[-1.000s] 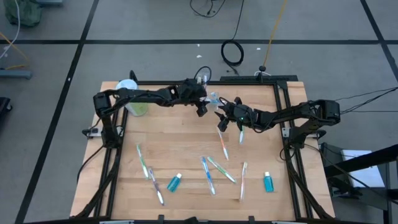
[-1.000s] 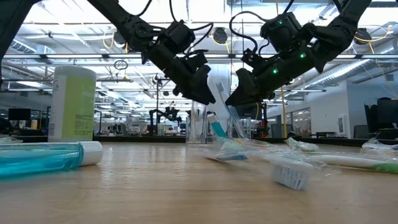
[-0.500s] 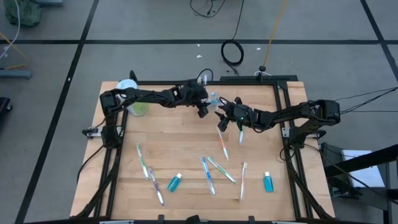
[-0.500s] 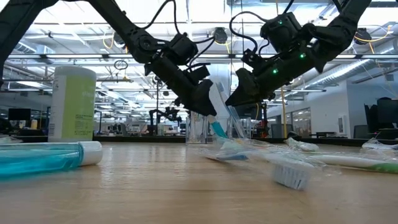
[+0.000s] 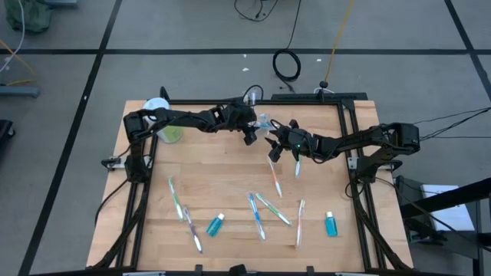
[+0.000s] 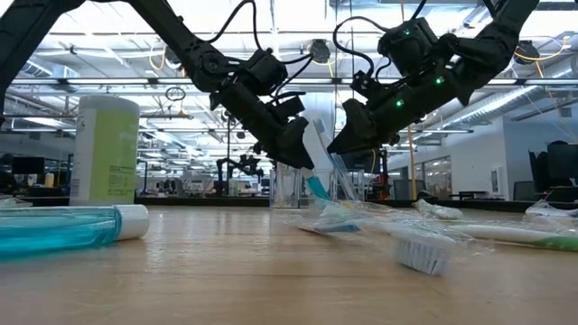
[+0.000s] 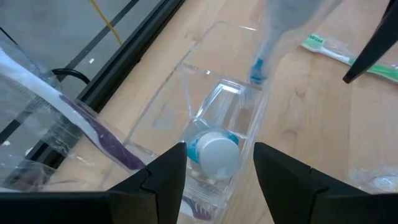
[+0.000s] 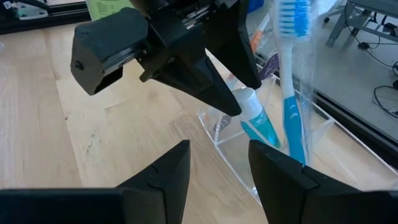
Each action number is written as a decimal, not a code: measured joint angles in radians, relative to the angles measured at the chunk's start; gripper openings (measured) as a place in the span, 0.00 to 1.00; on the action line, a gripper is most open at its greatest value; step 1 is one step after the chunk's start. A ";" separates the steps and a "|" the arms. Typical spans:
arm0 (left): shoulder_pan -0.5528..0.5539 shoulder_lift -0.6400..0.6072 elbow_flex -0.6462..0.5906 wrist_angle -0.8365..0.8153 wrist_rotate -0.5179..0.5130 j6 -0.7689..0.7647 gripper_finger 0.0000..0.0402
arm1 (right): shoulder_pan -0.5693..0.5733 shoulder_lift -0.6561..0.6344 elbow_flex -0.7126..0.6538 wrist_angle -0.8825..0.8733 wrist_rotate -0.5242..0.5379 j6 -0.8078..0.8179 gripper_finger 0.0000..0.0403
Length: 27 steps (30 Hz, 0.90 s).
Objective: Pick & Place toothbrushing station
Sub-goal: Adjust the blue mouthwash in the transparent organizer
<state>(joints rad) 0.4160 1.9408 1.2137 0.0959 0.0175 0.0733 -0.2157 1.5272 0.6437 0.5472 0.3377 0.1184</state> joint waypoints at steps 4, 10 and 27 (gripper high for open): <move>0.000 0.000 0.000 0.000 -0.001 0.000 0.47 | 0.000 0.000 0.000 0.000 0.000 0.000 0.39; 0.009 0.000 0.000 -0.002 0.000 -0.010 0.33 | 0.000 0.000 0.000 0.000 0.000 0.000 0.39; 0.008 -0.004 0.001 -0.046 0.009 0.000 0.18 | 0.000 0.000 0.000 -0.007 0.000 0.000 0.39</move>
<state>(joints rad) 0.4243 1.9372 1.2148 0.0504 0.0265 0.0730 -0.2157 1.5272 0.6437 0.5403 0.3374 0.1188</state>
